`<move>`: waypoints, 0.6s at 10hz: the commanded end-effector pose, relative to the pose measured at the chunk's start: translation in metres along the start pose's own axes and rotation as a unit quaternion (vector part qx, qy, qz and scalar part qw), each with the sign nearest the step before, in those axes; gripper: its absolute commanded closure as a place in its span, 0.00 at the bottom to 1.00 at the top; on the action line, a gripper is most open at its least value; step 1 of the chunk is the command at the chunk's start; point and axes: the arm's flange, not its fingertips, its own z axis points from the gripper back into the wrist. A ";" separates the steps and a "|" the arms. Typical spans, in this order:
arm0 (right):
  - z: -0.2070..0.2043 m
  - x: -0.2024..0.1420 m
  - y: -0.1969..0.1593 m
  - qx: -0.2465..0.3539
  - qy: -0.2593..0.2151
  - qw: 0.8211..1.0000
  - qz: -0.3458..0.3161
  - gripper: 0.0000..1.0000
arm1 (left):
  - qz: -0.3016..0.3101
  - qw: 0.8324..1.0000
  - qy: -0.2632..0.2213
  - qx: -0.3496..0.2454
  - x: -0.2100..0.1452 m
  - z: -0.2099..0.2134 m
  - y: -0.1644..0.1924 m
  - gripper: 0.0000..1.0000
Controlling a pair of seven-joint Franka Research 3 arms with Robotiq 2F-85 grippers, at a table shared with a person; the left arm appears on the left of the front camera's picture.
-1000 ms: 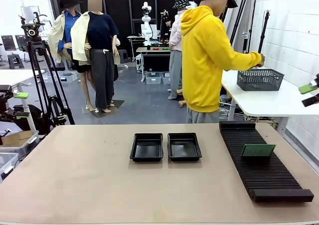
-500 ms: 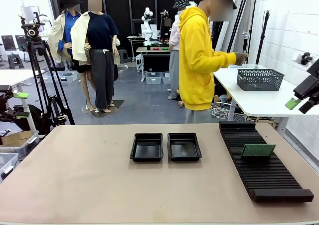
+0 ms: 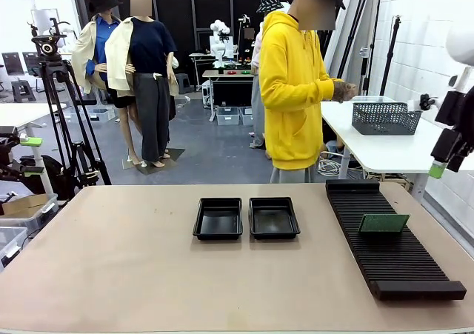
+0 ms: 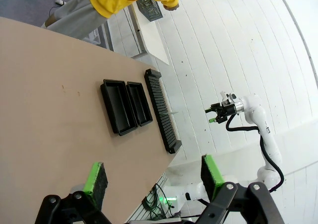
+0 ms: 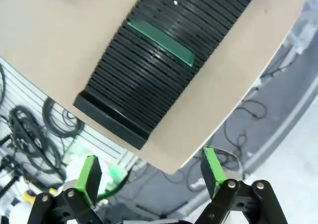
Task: Inspect and transfer BCBs to ESD trays.
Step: Pick up the Blank PCB from the PCB Rack and place it in the left ESD tray.
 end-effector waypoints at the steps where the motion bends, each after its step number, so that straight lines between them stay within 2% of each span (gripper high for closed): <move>1: -0.004 0.007 0.003 -0.024 0.025 0.998 0.061 0.00 | 0.004 1.000 -0.002 0.000 0.000 0.002 -0.002 0.00; 4: -0.021 0.029 0.008 -0.037 0.072 0.987 0.138 0.00 | 0.004 1.000 -0.002 0.000 0.000 0.002 -0.002 0.00; 6: -0.039 0.043 -0.001 -0.038 0.059 0.984 0.166 0.00 | 0.004 1.000 -0.002 0.000 0.000 0.002 -0.002 0.00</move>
